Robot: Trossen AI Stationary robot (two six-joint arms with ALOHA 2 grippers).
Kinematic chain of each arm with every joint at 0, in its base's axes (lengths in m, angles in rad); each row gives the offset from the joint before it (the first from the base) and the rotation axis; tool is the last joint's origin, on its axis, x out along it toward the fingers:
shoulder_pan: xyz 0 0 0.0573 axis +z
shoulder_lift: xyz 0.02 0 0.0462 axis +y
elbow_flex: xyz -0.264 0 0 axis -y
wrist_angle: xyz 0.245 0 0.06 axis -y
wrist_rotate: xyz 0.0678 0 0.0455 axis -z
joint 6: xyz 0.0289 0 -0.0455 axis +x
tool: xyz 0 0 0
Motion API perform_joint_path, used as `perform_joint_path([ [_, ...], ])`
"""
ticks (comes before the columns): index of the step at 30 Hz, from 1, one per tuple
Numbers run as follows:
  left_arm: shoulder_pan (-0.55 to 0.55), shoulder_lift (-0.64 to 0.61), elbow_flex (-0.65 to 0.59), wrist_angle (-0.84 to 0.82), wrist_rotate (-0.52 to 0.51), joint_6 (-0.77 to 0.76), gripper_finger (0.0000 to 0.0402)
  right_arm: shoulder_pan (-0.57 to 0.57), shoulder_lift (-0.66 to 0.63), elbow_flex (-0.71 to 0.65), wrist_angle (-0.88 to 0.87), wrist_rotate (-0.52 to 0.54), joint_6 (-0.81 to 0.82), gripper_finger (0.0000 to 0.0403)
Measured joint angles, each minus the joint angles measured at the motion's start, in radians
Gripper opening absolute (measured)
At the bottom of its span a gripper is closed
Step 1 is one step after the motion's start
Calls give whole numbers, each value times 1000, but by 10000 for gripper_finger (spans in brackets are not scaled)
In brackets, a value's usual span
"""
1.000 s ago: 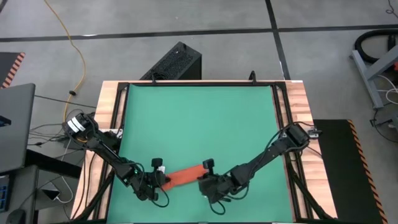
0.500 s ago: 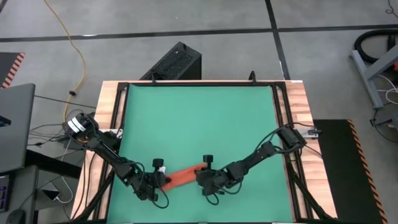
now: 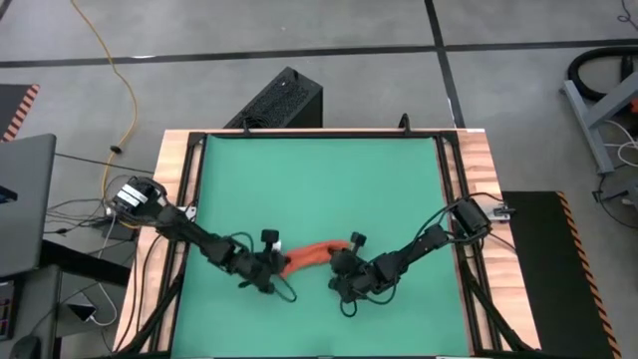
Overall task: Roll towel into tight, uniform cylinder
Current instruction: Roll the orange towel
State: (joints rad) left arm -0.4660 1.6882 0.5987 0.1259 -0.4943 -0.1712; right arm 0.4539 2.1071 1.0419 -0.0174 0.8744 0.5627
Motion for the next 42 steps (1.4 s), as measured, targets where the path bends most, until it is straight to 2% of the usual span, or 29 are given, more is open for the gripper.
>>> perform_joint_path([
  [3, 76, 0, 0, 7, 1, 91, 0, -9, 0, -26, 17, 43, 41, 5],
  [9, 234, -12, -1, 26, 28, 224, 0, -50, 0, -36, 23, 45, 19, 6],
  [13, 290, -82, -3, 5, 91, 221, 0, -60, 0, -36, 28, 42, 9, 6],
  [16, 295, -169, -4, -60, 97, 211, 0, -60, 0, -36, 27, 41, 8, 7],
  [21, 275, -312, -8, -113, 89, 80, 0, -62, 0, -36, 32, 41, -8, 7],
  [23, 252, -348, -43, -4, 63, 9, 0, -63, 0, -36, 32, 41, -9, 7],
  [27, 178, -361, -198, 430, -28, -90, 0, -63, 0, -36, 34, 42, -11, 7],
  [30, 125, -293, -312, 731, -130, -128, 0, -63, 0, -36, 39, 42, -20, 7],
  [32, 100, -233, -350, 860, -195, -157, 0, -64, 0, -37, 48, 41, -35, 7],
  [36, 87, -78, -347, 931, -248, -220, 0, -65, 0, -37, 52, 42, -40, 7],
  [42, 87, 88, -279, 926, -251, -313, 0, -65, 0, -37, 54, 41, -40, 8],
])
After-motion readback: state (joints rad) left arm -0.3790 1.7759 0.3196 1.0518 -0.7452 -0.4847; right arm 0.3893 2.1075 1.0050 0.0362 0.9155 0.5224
